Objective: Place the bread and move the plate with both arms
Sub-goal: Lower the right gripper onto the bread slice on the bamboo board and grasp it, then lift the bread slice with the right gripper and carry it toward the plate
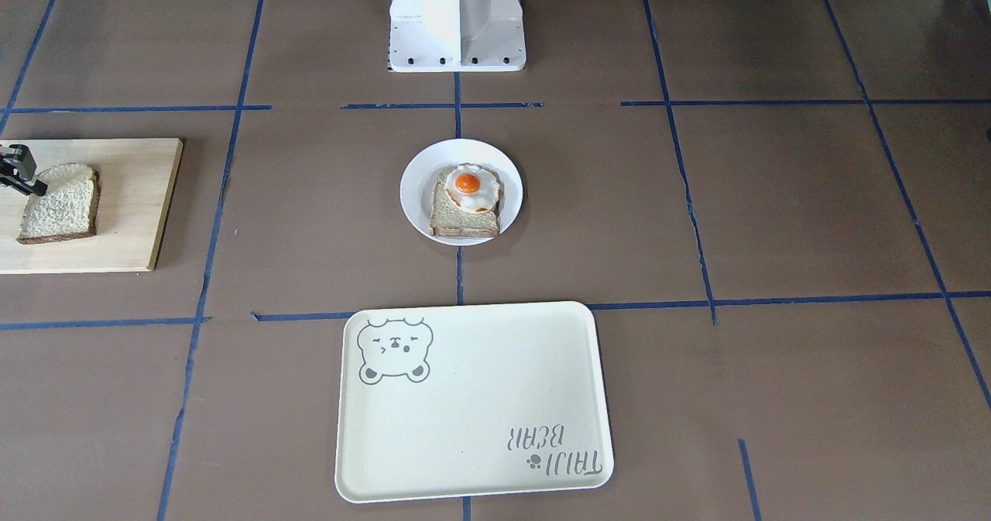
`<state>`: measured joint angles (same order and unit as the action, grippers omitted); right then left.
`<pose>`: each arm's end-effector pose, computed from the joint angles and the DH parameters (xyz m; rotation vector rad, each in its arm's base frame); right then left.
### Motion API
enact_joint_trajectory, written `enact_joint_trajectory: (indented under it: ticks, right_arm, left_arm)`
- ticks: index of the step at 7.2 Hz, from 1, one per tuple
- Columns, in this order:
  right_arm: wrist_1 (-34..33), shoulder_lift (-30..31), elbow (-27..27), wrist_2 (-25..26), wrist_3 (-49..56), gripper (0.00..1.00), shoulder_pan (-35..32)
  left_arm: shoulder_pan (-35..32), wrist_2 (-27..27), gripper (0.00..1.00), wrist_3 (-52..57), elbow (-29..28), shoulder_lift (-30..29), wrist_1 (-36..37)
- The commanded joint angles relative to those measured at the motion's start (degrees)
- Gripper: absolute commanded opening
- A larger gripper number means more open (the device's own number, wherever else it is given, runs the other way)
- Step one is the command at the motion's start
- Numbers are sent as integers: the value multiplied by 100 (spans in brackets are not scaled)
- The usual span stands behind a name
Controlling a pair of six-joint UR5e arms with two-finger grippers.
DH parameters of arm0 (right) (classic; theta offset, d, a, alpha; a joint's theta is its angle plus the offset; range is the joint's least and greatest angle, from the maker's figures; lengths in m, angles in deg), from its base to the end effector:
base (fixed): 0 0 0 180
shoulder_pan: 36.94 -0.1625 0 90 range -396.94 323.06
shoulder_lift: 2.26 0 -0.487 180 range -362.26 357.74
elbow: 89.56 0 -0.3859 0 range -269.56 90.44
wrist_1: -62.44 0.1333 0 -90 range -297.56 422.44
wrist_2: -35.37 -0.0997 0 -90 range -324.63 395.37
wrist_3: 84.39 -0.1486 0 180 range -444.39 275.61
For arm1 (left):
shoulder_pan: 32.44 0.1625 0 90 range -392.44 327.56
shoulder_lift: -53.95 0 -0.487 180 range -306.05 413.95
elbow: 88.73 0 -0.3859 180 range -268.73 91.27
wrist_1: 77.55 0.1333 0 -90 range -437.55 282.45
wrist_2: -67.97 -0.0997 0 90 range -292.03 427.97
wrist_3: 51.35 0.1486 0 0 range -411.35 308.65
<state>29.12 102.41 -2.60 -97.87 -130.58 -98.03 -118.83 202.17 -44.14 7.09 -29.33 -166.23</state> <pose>-0.1609 -0.3565 0.7725 0.0711 -0.9661 0.0211 -0.0029 -0.4254 0.7625 -0.0126 0.7730 0.1644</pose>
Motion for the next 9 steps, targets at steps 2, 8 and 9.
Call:
enact_joint_trajectory:
  ticks: [2,8,9]
  right_arm:
    - [10,-9,102,-61,22,0,0]
    - [-78,-702,681,-1213,-118,0,-369]
    - [-96,-999,726,-1309,-293,0,-369]
  left_arm:
    - [0,0,100,0,16,-4,0]
    - [0,0,100,0,34,-13,9]
    - [0,0,100,0,34,-13,9]
